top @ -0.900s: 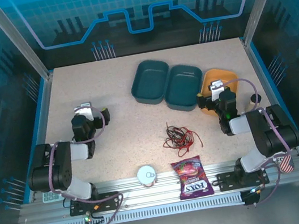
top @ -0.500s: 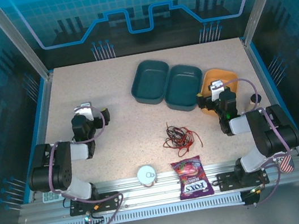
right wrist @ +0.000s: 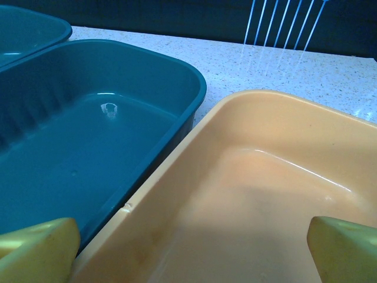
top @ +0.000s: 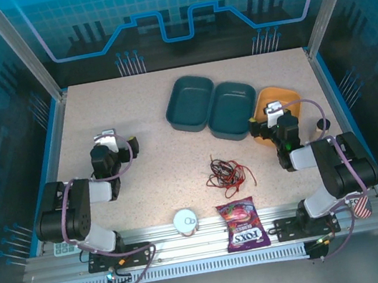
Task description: Untangle the cables
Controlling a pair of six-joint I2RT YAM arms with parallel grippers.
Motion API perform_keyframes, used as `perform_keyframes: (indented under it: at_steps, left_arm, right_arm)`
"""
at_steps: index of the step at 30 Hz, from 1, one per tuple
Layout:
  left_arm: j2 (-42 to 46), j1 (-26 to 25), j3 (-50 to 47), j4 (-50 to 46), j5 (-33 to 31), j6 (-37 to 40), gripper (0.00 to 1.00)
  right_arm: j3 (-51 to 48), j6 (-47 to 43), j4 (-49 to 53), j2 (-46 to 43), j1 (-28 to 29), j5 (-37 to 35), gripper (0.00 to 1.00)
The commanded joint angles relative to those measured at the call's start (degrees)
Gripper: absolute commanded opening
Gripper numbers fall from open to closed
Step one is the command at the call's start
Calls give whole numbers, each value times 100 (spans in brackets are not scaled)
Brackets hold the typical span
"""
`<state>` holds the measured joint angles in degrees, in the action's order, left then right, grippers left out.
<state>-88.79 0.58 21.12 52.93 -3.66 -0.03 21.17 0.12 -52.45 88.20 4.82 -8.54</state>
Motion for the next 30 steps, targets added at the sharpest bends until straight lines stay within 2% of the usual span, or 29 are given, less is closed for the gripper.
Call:
perform_keyframes:
  at_steps: [1,17,23,27,30]
  left_arm:
    - [-7,-32,76,27,2,-39,99]
    - [-10,-27,81,17,14,-41,99]
    - [28,-32,75,3,12,-58,99]
    - [481,-25,-1,-240,-50,-58,99]
    - [1141,-29,-29,-722,-91,-67,99]
  right_arm:
    - [111,-21,-11,30,-33,35,100]
    - [111,-8,6,21,-82,168,100]
    - [362,35,719,-326,-80,54,100]
    - [476,41,1264,-743,-60,-112,100]
    - [465,57,1616,-1219,13,-299,100]
